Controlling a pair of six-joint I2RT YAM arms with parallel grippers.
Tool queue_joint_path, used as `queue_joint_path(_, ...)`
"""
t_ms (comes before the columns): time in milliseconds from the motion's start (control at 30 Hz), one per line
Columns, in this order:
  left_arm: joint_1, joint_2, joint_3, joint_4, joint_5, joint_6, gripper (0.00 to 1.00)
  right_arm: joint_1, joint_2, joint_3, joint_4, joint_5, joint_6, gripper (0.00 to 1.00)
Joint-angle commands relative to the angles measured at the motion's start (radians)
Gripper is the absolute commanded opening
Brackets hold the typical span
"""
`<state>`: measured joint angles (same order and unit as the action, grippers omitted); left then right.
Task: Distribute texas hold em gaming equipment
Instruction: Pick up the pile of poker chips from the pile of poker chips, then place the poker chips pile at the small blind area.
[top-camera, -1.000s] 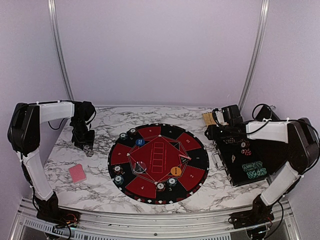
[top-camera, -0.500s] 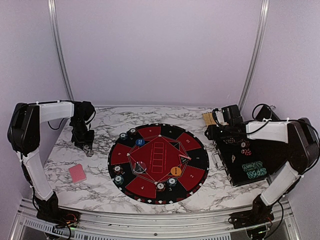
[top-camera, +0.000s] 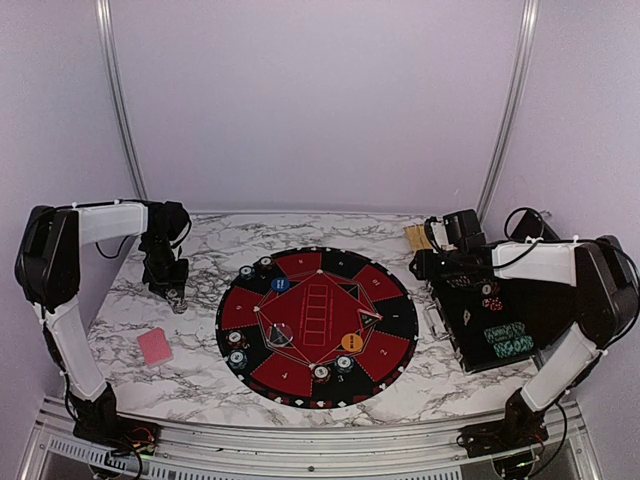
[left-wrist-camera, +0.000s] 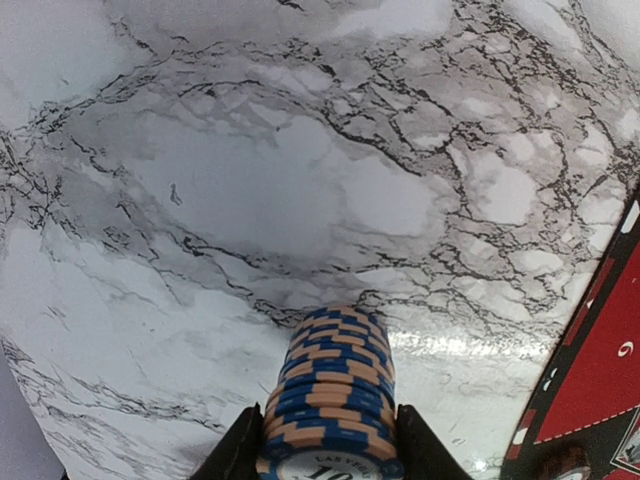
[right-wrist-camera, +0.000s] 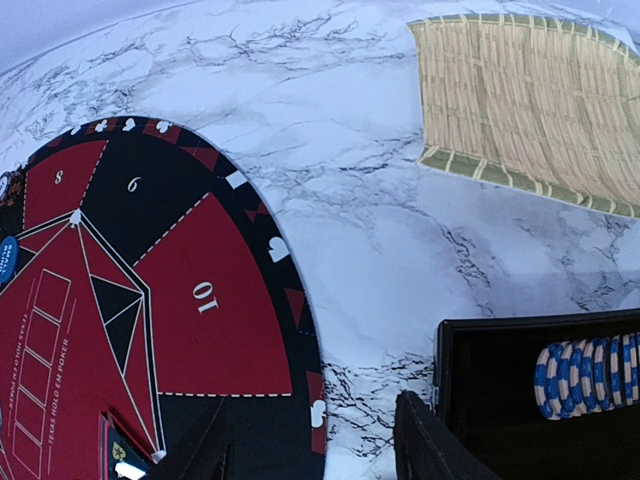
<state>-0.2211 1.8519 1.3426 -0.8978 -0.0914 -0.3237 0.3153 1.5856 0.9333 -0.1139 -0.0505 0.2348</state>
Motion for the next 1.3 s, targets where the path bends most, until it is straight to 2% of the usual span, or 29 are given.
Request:
queue_joint_path(0, 0.008, -0.019, 0.038, -0.039, -0.010, 0.018, 0.39, -0.010, -0.001, 0.025, -0.002, 0.011, 0.002, 0.53)
queue_joint_path(667, -0.035, 0.026, 0.147, -0.085, 0.002, 0.019, 0.38, -0.011, -0.003, 0.028, -0.003, 0.003, 0.003, 0.53)
queue_joint_path(1267, -0.210, 0.283, 0.464, -0.138, 0.023, -0.035, 0.38, -0.010, -0.019, 0.024, 0.003, -0.021, 0.008, 0.53)
